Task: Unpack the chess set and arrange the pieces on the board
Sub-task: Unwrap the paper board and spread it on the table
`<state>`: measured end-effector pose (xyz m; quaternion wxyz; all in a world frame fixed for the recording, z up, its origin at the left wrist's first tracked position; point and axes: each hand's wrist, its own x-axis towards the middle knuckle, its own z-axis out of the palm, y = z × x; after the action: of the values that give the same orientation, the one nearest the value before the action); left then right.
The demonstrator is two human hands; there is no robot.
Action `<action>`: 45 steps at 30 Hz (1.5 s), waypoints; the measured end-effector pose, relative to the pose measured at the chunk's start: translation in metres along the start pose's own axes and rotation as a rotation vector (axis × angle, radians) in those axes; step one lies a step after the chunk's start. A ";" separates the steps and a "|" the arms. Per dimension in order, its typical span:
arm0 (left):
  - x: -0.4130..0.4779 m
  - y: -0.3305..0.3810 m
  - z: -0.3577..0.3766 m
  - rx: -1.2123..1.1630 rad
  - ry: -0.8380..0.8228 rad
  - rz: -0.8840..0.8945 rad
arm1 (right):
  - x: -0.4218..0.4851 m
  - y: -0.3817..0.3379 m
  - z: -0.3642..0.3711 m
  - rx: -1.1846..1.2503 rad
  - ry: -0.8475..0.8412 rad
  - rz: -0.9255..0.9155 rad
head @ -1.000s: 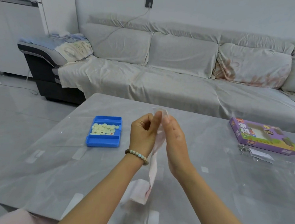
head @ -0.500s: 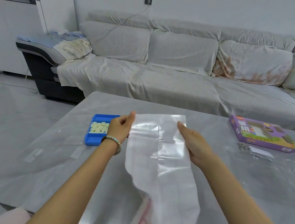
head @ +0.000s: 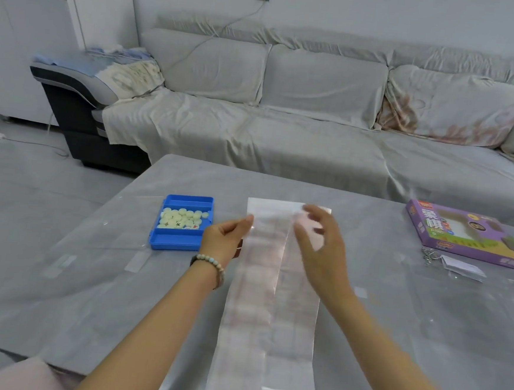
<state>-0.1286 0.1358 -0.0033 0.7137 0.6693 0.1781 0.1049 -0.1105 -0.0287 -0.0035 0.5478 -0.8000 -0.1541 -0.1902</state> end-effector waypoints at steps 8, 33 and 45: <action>-0.008 0.007 0.023 -0.260 -0.206 -0.007 | -0.009 -0.028 0.032 0.327 -0.192 0.273; 0.082 -0.018 0.000 0.732 0.156 0.097 | 0.066 0.094 -0.093 0.085 0.049 0.733; 0.020 -0.127 0.047 1.505 -0.361 0.224 | -0.018 0.126 -0.015 -0.748 -0.485 0.119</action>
<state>-0.1029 0.0905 -0.1300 0.0707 0.9939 0.0137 -0.0831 -0.0709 -0.0883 -0.1101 0.1787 -0.9720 -0.1526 -0.0079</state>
